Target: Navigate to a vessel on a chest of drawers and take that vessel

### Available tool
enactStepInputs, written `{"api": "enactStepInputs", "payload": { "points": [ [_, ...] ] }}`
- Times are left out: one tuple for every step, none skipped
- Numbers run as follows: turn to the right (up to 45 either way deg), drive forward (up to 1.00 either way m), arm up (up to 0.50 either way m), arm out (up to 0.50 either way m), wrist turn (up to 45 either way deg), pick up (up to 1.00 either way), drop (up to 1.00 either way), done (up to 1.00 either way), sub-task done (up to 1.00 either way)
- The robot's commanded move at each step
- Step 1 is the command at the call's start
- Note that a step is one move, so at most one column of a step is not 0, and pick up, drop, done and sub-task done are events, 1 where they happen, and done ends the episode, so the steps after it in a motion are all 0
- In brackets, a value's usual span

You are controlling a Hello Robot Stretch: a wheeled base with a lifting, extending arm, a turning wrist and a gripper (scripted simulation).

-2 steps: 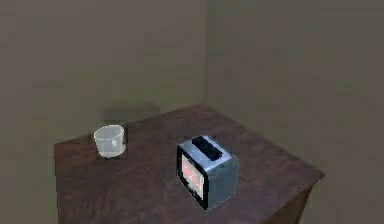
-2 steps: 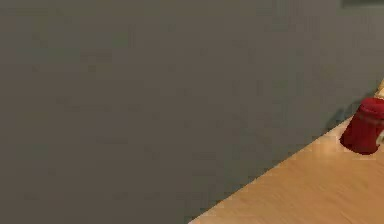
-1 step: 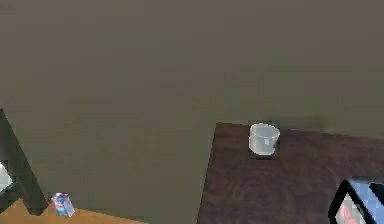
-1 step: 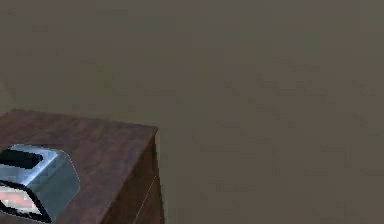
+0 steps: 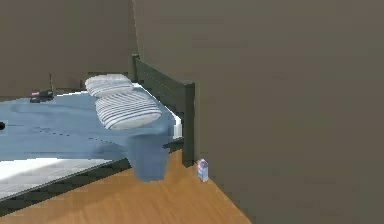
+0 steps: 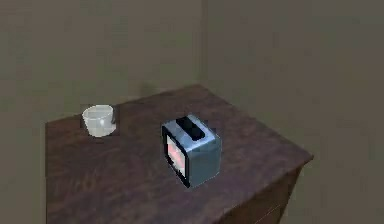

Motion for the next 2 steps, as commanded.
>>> {"api": "enactStepInputs", "payload": {
  "points": [
    [-21.0,0.00,0.00,0.00,0.0,0.00,0.00,0.00,0.00],
    [0.0,0.00,0.50,0.00,0.0,0.00,0.00,0.00,0.00]
  ]
}}
